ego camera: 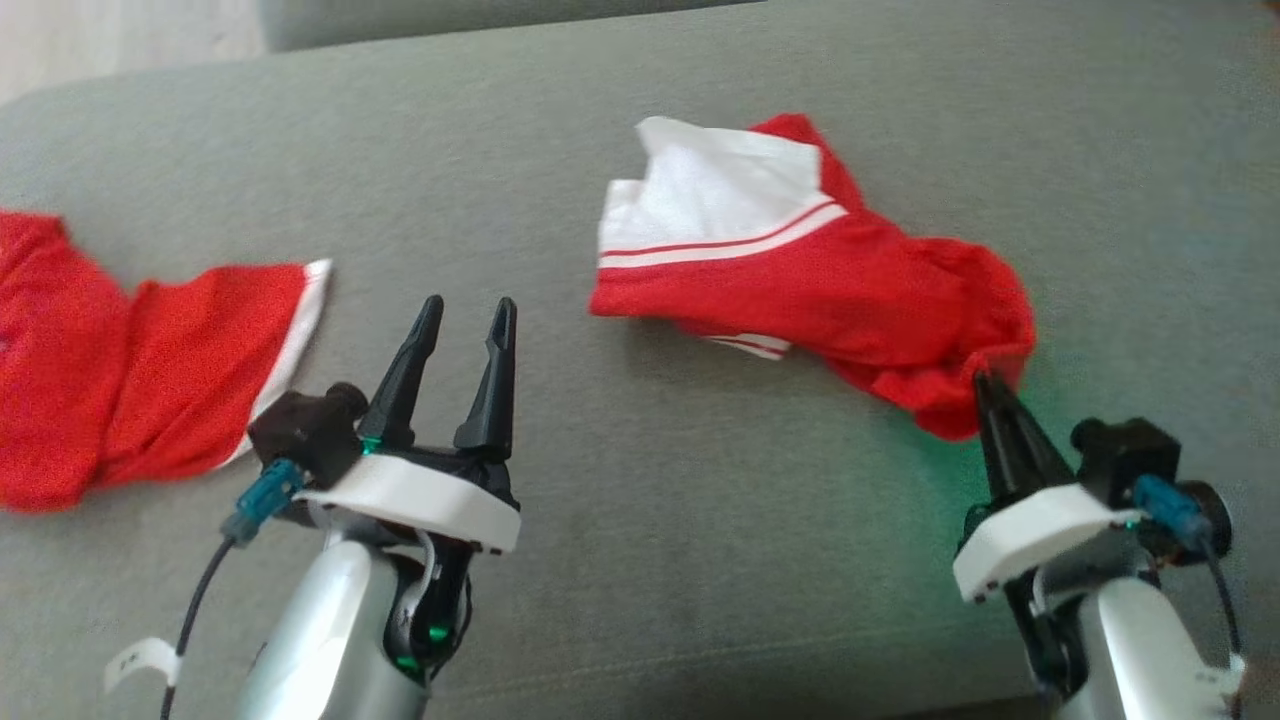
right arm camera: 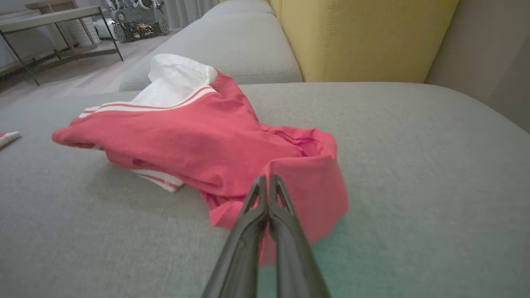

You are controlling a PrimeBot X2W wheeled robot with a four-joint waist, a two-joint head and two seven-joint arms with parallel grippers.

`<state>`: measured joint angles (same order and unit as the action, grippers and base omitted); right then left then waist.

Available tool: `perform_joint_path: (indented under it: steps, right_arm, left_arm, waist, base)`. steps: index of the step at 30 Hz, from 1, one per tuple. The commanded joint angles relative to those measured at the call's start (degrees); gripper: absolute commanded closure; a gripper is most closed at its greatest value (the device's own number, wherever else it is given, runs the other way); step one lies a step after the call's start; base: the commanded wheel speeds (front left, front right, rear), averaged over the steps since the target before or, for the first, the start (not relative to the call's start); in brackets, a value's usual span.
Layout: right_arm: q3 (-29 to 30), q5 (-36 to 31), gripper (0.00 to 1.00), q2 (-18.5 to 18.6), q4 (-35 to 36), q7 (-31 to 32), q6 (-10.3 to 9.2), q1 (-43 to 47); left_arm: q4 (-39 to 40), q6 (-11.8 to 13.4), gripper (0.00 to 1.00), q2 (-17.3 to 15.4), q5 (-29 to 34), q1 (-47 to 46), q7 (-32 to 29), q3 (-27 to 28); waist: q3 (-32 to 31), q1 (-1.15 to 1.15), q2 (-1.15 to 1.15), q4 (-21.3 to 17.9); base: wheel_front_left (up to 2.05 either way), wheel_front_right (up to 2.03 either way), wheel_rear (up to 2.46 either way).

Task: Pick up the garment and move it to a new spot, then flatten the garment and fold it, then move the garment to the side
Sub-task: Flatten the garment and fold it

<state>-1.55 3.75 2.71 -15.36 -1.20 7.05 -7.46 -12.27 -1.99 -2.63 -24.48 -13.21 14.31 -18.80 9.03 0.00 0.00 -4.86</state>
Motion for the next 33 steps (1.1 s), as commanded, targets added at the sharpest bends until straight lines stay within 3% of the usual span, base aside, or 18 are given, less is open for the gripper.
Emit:
perform_joint_path:
  steps: [1, 6, 9, 16, 23, 28, 33]
  right_arm:
    - [-1.9, -1.0, 1.00, 0.3, 4.0, 1.4, 0.44, 0.3]
    - [-4.4, -0.5, 1.00, 2.6, 11.0, 6.7, 0.44, 3.2]
    - [-5.9, -0.2, 1.00, 4.0, 12.4, 8.1, 0.44, 3.1]
    - [-10.6, 0.6, 1.00, 4.7, 11.6, 7.5, 0.44, -1.2]
    - [-14.3, 1.2, 1.00, 4.4, 8.5, 4.7, 0.44, -5.7]
    - [-16.2, 1.4, 1.00, 3.8, 6.4, 2.8, 0.44, -8.0]
    - [-17.6, 1.3, 1.00, 3.1, 4.6, 1.5, 0.44, -9.2]
  left_arm:
    - [0.9, -0.1, 0.00, -0.2, 0.8, -3.5, 0.7, 2.4]
    - [-5.8, -1.2, 0.00, -1.0, 3.4, -9.3, 0.5, 1.8]
    - [-10.7, -2.5, 0.00, -2.3, 3.3, -14.7, -2.6, 1.3]
    - [-20.8, -5.2, 0.00, -10.8, 2.6, -30.9, -16.1, -2.0]
    - [-27.5, -5.5, 0.00, -18.2, -8.3, -41.8, -31.1, -9.5]
    - [-30.8, -5.5, 0.00, -21.6, -13.6, -45.6, -36.6, -13.2]
    - [-33.9, -5.5, 0.00, -22.8, -16.8, -47.7, -37.8, -14.8]
  waist:
    - [-0.8, 0.00, 0.00, -3.6]
    - [0.1, 0.00, 0.00, -9.3]
    - [1.5, 0.00, 0.00, -12.3]
    - [6.2, 0.00, 0.00, -17.7]
    - [9.7, 0.00, 0.00, -21.7]
    - [11.6, 0.00, 0.00, -23.7]
    - [12.3, 0.00, 0.00, -25.1]
  base:
    - [0.00, 0.00, 0.00]
    - [0.00, 0.00, 0.00]
    - [0.00, 0.00, 0.00]
    - [0.00, 0.00, 0.00]
    - [0.00, 0.00, 0.00]
    - [0.00, 0.00, 0.00]
    - [0.00, 0.00, 0.00]
